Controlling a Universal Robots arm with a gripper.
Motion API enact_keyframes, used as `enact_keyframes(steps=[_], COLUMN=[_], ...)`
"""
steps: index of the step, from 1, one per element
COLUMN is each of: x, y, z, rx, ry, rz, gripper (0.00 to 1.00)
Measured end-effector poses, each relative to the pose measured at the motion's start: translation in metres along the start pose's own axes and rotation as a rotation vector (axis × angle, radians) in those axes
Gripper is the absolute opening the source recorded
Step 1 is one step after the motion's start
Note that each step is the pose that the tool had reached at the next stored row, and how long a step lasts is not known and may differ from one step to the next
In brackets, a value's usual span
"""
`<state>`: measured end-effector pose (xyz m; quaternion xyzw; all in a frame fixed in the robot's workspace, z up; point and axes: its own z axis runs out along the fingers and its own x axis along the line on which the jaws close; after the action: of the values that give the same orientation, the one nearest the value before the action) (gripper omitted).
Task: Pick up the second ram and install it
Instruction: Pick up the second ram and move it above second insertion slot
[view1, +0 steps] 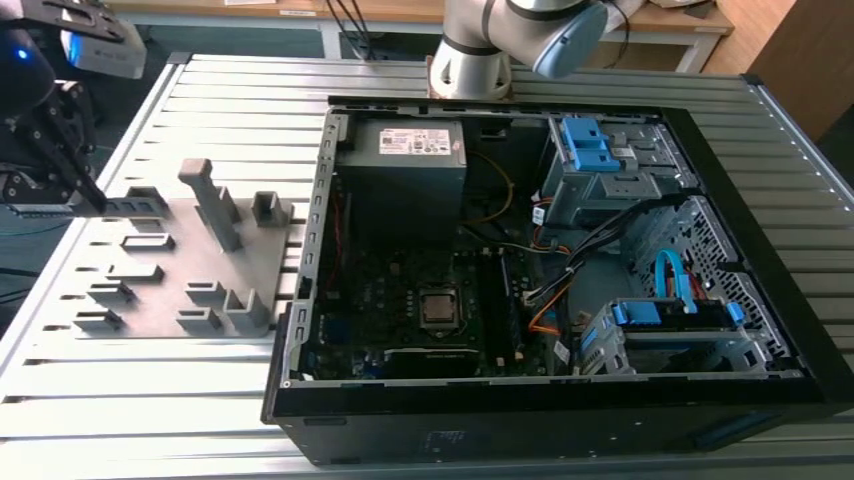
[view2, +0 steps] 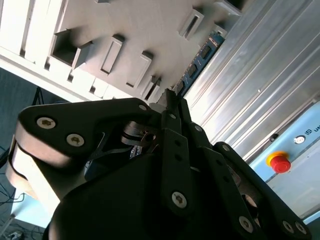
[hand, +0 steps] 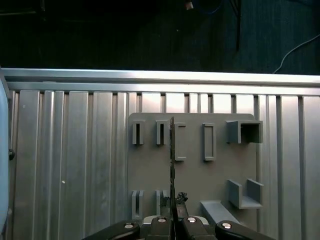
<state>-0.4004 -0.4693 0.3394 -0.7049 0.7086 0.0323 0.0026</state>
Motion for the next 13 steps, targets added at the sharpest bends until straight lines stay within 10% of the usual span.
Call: enact_keyframes(steps=[13], x=[-0.0014], y=[0.0012], z=[-0.0277], rx=[0.0], ry=[0.0], rz=[0.0], gripper=[0.14])
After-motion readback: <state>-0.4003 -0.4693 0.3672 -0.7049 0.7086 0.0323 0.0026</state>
